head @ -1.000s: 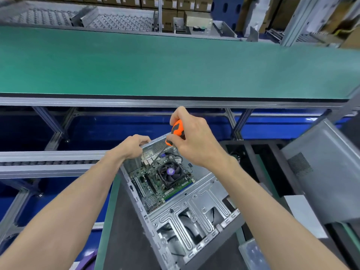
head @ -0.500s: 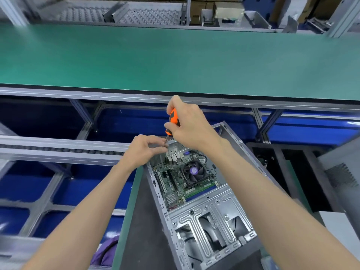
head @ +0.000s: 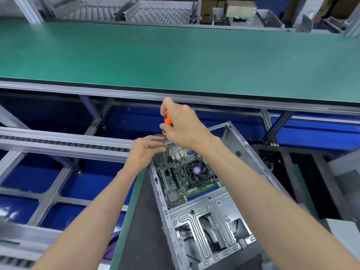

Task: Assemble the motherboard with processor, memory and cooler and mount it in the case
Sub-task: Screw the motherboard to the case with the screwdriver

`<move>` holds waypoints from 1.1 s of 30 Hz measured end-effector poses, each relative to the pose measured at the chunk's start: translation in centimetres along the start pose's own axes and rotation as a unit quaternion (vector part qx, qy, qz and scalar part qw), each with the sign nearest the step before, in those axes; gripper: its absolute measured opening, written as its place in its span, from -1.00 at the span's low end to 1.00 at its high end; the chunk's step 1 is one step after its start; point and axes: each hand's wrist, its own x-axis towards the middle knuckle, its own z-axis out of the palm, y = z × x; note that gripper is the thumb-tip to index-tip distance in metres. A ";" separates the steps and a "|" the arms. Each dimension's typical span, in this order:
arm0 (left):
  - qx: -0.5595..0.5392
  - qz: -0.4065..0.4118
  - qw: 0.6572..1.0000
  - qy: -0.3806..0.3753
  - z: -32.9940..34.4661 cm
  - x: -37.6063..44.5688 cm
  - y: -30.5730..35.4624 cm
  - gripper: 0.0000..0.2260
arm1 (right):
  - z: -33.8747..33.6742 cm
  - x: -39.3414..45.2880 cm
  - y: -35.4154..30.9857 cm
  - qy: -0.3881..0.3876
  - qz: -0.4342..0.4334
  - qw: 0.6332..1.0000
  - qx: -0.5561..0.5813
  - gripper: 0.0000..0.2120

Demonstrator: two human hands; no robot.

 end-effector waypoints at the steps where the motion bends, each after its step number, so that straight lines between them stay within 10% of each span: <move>1: -0.001 0.000 1.000 0.006 0.0 0.0 0.0 -0.88 | 0.0 0.1 0.0 -0.001 -0.002 1.000 -0.002 -0.75; 18: -0.012 -0.028 0.993 0.115 1.4 -2.0 -1.3 -0.89 | -0.1 2.2 -2.4 -0.092 -0.068 0.986 -0.125 -0.83; 33: 0.013 -0.051 0.987 0.152 2.0 -2.0 -0.6 -0.88 | 0.9 2.0 -3.7 -0.006 -0.051 0.959 -0.279 -0.76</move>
